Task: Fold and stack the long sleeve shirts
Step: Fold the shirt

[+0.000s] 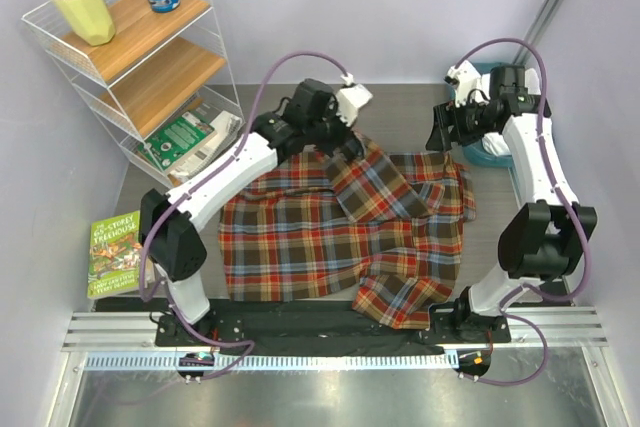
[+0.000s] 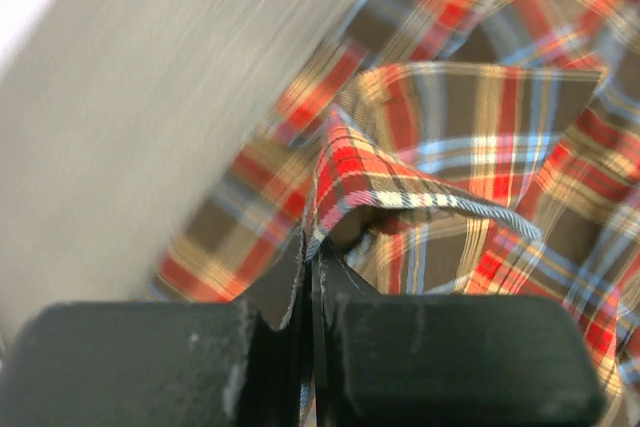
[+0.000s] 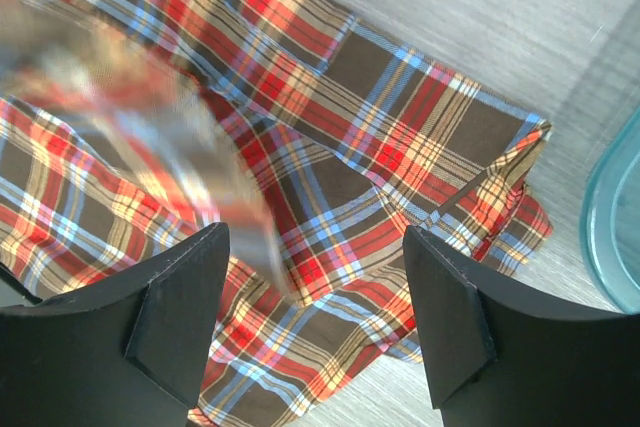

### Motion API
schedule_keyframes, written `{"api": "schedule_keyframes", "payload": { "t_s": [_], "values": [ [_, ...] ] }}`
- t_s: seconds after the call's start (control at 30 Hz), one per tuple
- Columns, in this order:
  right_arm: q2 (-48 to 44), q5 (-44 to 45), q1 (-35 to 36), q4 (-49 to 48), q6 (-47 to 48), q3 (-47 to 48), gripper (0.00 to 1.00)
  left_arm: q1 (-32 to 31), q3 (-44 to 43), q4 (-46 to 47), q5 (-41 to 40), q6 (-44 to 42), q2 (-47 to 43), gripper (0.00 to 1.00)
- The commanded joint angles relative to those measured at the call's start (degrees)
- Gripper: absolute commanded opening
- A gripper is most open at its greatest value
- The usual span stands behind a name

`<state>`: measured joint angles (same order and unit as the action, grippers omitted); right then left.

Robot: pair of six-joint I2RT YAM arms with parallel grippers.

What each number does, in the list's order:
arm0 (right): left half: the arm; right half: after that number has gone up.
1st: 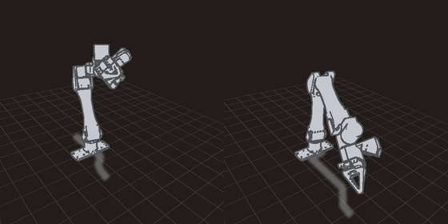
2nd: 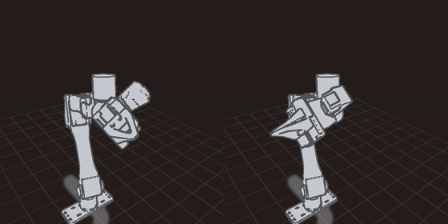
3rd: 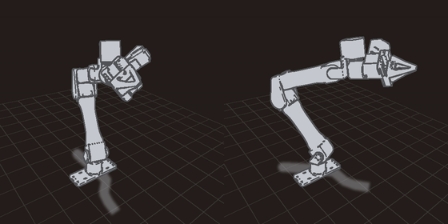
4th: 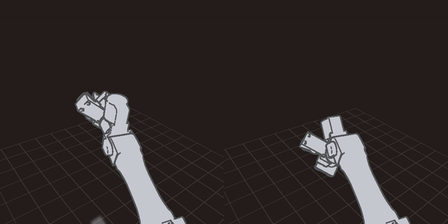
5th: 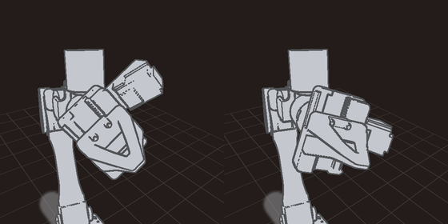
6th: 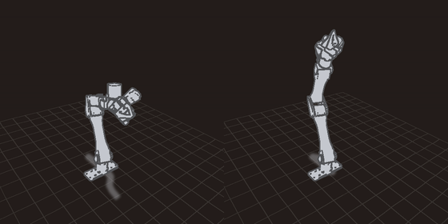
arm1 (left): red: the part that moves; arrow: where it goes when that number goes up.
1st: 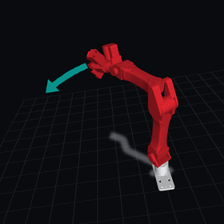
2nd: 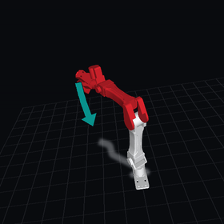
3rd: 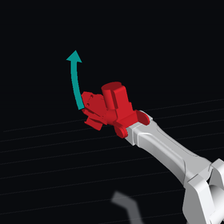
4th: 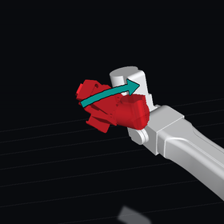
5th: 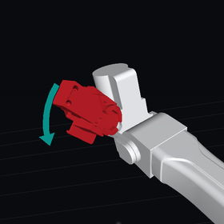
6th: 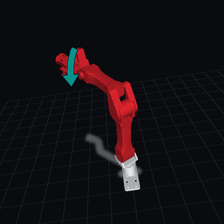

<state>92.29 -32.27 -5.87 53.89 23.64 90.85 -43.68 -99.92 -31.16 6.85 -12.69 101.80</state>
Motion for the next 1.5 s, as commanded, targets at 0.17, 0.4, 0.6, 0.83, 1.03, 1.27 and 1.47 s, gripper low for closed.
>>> {"api": "schedule_keyframes", "payload": {
  "t_s": [0.17, 0.4, 0.6, 0.83, 1.03, 1.27, 1.47],
  "values": [
    [4.8, 0.1, 0.2, -3.4, 0.0, -3.4, 0.73, 13.8, 16.1, 1.2, 3.4, 26.4, -1.3, 0.0],
    [6.2, 2.3, 1.7, -5.5, 0.3, -6.7, 0.58, 20.6, 23.8, 3.8, 5.7, 30.8, -3.6, 0.0],
    [6.6, 4.9, 3.5, -6.9, 0.4, -8.8, 0.44, 25.0, 28.8, 7.1, 5.8, 31.8, -4.2, 0.04],
    [5.2, 11.8, 9.5, -8.0, 0.7, -12.2, 0.34, 29.6, 25.9, -4.8, 3.8, 21.9, -5.7, 0.56],
    [5.2, 20.9, 15.4, -10.7, 1.5, -18.6, 0.33, 30.8, 27.9, -10.8, 2.3, 7.4, -6.6, 0.7],
    [13.2, 27.6, 15.5, -16.1, 3.0, -19.3, 0.3, 32.9, 25.3, -11.6, -4.7, 4.2, 3.7, 0.62],
    [22.5, 31.1, 15.4, -19.2, 3.4, -12.4, 0.29, 35.7, 18.3, -12.2, -3.9, 3.0, 12.3, 0.57]
  ]
}}
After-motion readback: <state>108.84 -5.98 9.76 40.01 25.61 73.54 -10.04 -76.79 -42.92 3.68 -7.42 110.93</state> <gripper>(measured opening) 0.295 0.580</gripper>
